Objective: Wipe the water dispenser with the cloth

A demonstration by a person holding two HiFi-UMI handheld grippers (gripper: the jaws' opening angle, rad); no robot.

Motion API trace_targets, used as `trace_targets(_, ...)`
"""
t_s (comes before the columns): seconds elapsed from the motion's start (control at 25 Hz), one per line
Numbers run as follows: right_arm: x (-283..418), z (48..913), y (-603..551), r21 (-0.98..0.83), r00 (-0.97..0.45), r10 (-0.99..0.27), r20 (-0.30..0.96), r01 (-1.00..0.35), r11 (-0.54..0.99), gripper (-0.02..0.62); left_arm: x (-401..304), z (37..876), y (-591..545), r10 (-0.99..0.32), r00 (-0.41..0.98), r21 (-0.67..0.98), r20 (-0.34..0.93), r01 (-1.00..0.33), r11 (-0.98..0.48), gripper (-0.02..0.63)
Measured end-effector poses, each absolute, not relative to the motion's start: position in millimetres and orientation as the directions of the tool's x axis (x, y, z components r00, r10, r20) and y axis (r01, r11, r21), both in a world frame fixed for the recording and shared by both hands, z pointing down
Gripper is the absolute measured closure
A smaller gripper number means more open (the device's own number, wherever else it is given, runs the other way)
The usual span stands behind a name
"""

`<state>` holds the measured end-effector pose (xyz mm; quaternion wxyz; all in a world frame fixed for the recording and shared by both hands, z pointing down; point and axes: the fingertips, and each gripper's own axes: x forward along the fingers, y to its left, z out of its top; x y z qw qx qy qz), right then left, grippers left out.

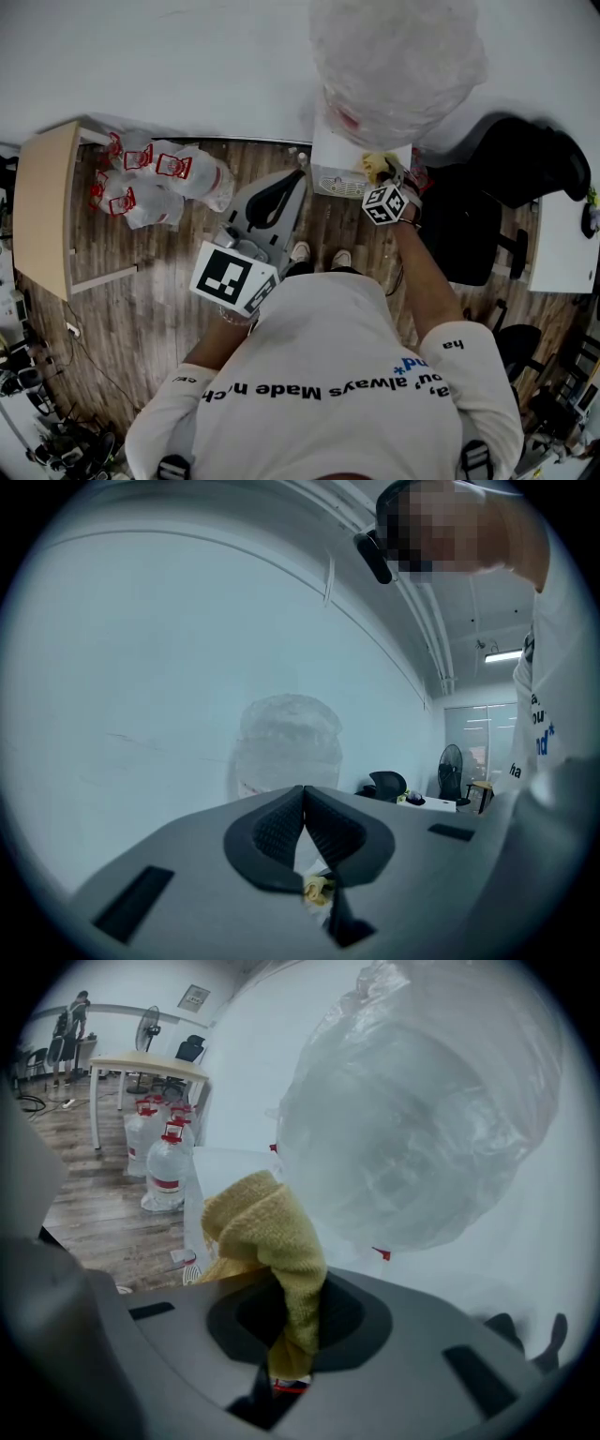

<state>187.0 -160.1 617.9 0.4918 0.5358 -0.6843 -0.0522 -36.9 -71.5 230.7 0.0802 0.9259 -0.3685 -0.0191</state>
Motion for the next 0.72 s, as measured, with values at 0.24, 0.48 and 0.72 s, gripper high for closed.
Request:
trace_targets(0.24,186.0,619.0,-146.5,0.585,0.057,-0.774,0.631,-0.69,0.426,0.554,-34.7,228.9,-67.7,-0.68,0.733,0.16,0.022,-0.674,-0.722,0.586)
trace_targets(0.48,180.6,623.6,-130.9,0.584,0.048,-0.772,0.634,-0.685,0.436,0.554,-33.7,230.3,-65.3,-0.675,0.738,0.16,0.024,-0.669,-0.726,0.586)
trace_targets(0.72,179.0,626.9,-125.3,0.591,0.042,-0.757,0.652,-0.653,0.473,0.549,-28.5,227.8,-62.9,-0.664,0.748,0.155,0.019,-0.658,-0.737,0.586)
